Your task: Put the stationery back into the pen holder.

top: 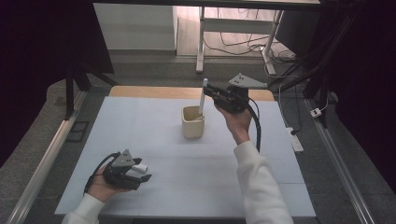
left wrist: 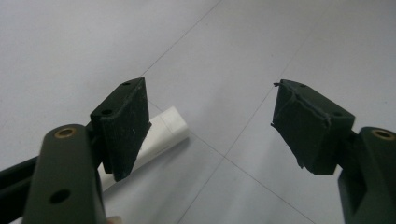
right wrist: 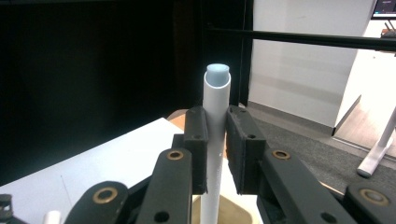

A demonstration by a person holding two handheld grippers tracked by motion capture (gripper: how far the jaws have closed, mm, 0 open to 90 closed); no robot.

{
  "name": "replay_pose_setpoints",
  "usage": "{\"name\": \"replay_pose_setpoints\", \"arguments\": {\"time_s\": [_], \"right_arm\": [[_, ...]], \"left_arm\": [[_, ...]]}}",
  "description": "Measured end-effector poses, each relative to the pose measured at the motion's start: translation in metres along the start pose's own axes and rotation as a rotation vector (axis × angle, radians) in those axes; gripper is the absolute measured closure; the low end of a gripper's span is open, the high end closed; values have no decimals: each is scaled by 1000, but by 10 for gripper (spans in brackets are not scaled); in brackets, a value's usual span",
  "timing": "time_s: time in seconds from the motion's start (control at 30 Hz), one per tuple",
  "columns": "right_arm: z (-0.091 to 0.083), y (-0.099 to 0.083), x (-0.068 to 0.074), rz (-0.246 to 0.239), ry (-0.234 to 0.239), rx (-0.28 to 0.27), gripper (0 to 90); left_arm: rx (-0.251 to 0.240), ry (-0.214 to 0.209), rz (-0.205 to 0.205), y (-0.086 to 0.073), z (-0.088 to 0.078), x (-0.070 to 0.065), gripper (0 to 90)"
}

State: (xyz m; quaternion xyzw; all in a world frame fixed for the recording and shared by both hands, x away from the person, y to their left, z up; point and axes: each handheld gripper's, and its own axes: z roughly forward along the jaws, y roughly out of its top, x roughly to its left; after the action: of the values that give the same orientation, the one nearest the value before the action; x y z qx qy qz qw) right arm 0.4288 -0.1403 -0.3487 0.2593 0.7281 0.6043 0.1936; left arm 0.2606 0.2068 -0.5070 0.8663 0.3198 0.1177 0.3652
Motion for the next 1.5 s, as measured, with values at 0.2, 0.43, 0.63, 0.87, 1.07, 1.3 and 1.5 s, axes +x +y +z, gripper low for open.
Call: {"name": "replay_pose_setpoints", "arguments": {"time_s": [0.2,0.43,0.63,0.87,1.07,1.3,1.5], "right_arm": [[20,-6,-4,14,-12,21,779],[35,-18,-8,28,-11,52,729],[31,-27,-9,22,-71,92,534],[6,-35,-11,13,-79,115,507],[-17,-45,-9,-13,-78,160,505],[-40,-65,-13,0,-73,201,501],[-59,-86,-13,16,-61,236,498]], "left_arm": [[0,1,1,0,0,1,265],[3,-2,2,-1,1,1,265],[0,-2,1,-1,0,1,265],[2,1,6,0,0,0,265],[7,5,2,-1,1,1,264],[7,8,1,-2,1,1,264],[4,10,-2,-3,0,2,263]]}}
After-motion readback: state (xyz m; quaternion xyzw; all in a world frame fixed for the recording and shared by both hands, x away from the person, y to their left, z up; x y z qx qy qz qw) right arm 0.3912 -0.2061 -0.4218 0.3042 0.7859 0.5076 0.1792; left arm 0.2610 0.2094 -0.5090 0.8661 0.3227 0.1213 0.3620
